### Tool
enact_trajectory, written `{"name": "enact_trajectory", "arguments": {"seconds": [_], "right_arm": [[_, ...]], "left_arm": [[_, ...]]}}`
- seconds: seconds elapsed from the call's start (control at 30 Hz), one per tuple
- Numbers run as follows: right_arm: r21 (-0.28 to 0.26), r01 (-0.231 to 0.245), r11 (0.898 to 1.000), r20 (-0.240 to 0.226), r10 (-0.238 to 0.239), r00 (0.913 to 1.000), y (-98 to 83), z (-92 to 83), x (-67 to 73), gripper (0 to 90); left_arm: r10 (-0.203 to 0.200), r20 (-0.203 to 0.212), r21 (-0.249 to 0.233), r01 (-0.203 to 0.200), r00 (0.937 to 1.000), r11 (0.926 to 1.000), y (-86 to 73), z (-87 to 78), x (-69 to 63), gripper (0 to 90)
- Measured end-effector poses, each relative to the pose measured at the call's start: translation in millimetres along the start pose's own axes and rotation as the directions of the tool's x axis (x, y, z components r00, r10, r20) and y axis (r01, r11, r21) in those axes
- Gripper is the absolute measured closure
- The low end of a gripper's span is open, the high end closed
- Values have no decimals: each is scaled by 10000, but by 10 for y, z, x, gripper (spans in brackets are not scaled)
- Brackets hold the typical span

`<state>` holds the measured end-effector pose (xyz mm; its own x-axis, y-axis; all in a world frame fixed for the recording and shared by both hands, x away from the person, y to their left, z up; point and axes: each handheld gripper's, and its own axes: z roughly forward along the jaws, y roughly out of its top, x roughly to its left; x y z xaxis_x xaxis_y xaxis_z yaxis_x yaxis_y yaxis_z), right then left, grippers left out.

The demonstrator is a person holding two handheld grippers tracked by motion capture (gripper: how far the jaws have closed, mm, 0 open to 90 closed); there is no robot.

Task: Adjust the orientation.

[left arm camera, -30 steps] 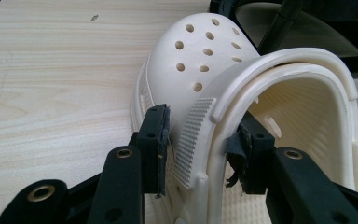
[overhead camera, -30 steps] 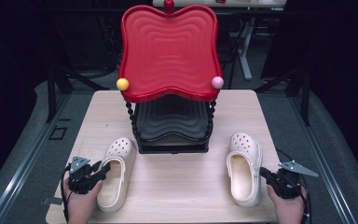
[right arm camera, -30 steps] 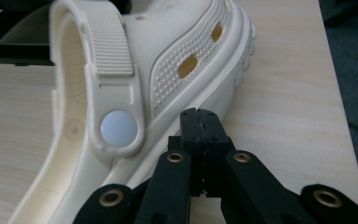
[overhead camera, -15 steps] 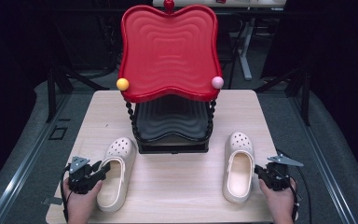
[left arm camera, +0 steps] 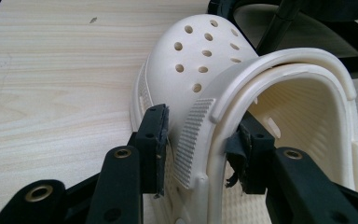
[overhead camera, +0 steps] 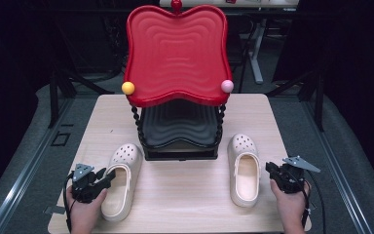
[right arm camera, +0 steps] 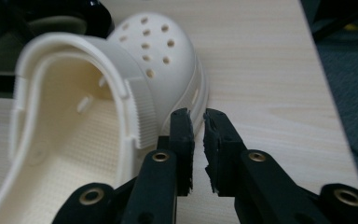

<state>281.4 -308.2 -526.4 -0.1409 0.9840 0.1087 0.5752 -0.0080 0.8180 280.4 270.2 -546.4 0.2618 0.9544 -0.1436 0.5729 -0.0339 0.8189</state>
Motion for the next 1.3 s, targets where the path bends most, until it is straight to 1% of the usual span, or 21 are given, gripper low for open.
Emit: {"name": "enact_trajectory", "arguments": {"seconds": [0.07, 0.1, 0.13, 0.2, 0.23, 0.27, 0.3, 0.37, 0.43, 0.47, 0.57, 0.7, 0.83, 0.97, 1.0, 1.03, 1.07, 1.1, 1.13, 1.17, 1.3], "right_arm": [[-256, -20, 9997, -120, 17, 9999, 23, -79, 79, 779], [-164, 71, 9998, -155, -73, 9999, 37, -122, 107, 767], [-254, -7, 9997, -300, 0, 9995, 37, -140, 145, 760], [-487, 167, 9987, -484, -191, 9986, 20, -150, 217, 760], [-565, 392, 9976, -400, -415, 9983, 5, -132, 247, 784], [-565, 392, 9976, -400, -415, 9983, 5, -132, 247, 784], [-672, 655, 9956, -275, -675, 9973, -23, -74, 284, 848], [-720, 667, 9952, -282, -689, 9972, -22, -49, 288, 872], [-806, 689, 9944, -151, -704, 9974, 1, -21, 293, 886], [-987, 672, 9928, 6, -675, 9977, 17, -24, 281, 894], [-898, 561, 9944, -178, -579, 9982, 20, 8, 260, 895], [-817, 597, 9949, -291, -622, 9976, 18, 37, 259, 897], [-778, 814, 9936, -185, -831, 9964, 18, 55, 272, 897], [-823, 809, 9933, -197, -828, 9964, 14, 56, 270, 896], [-818, 754, 9938, -200, -773, 9968, 13, 52, 266, 883], [-876, 619, 9942, -224, -640, 9977, 8, 33, 268, 812], [-881, 730, 9934, -44, -737, 9973, 3, 19, 281, 791], [-881, 730, 9934, -44, -737, 9973, 3, 19, 281, 791], [-839, 960, 9918, 166, -949, 9953, -13, 0, 308, 748], [-786, 964, 9922, 213, -950, 9952, -26, -4, 317, 721], [-531, 990, 9937, 136, -985, 9950, -73, 0, 339, 681]], "left_arm": [[-58, 12, -34, 58, 10000, 10000, -3, 2, 1, 601], [-70, 14, -48, 70, 10000, 10000, -5, 2, 0, 600], [-50, 11, -36, 50, 10000, 10000, -5, -1, -2, 600], [-41, 23, -30, 41, 10000, 10000, -3, -2, -1, 600], [-55, 19, -18, 55, 10000, 10000, -2, -2, -1, 600], [-55, 19, -18, 55, 10000, 10000, -2, -2, -1, 600], [-51, 24, 10, 51, 10000, 10000, 3, 0, 2, 600], [-43, 44, 48, 43, 10000, 10000, 5, -1, 4, 600], [-55, 50, 43, 55, 10000, 10000, 5, 0, 7, 599], [-64, 73, 19, 64, 10000, 10000, 4, 2, 9, 599], [-54, 75, 42, 54, 10000, 10000, 9, 11, 15, 596], [-47, 77, 8, 47, 10000, 10000, 6, 11, 12, 596], [-50, 66, -1, 50, 10000, 10000, 5, 13, 9, 596], [-59, 71, 7, 59, 10000, 10000, 5, 13, 13, 596], [-66, 57, 28, 66, 10000, 10000, 6, 11, 14, 596], [-84, 57, 24, 83, 9999, 10000, 6, 11, 14, 596], [-73, 63, 29, 73, 10000, 10000, 7, 11, 14, 596], [-73, 63, 29, 73, 10000, 10000, 7, 11, 14, 596], [-62, 65, 31, 62, 10000, 10000, 6, 11, 14, 596], [-73, 63, 26, 73, 10000, 10000, 6, 11, 14, 596], [-68, 60, 34, 67, 10000, 10000, 7, 10, 13, 596]]}}
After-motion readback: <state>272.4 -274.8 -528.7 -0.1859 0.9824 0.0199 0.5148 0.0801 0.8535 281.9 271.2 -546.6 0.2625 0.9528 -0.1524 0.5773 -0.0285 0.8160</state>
